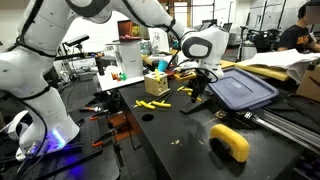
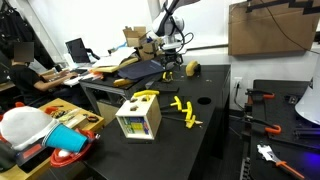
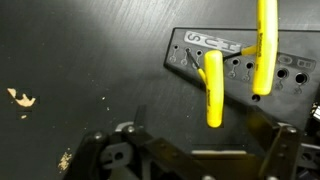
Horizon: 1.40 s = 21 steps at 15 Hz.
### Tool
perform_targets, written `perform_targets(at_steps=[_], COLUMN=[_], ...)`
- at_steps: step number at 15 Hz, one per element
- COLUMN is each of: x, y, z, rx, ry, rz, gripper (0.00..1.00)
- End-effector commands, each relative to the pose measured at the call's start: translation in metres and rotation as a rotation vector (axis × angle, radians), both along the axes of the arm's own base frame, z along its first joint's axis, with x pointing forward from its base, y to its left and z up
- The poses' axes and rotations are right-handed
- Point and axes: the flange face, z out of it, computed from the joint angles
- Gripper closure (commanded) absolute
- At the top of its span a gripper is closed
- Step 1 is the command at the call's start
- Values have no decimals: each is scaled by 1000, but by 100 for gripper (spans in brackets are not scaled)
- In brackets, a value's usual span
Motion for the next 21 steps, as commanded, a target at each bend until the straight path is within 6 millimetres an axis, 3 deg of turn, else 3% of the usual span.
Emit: perform_targets(at_steps=[1,9,10,11,20,21], x=[10,18,19,19,21,20], y=[-6,-3,-4,-4,-6,-3], z=[3,-18,-20,-23,-26,-23], rx=[29,87,90,92,115,116], ry=[35,98,102,105,130,131], rz=[-10,12,13,15,30,38], gripper=[0,0,25,26,95,99])
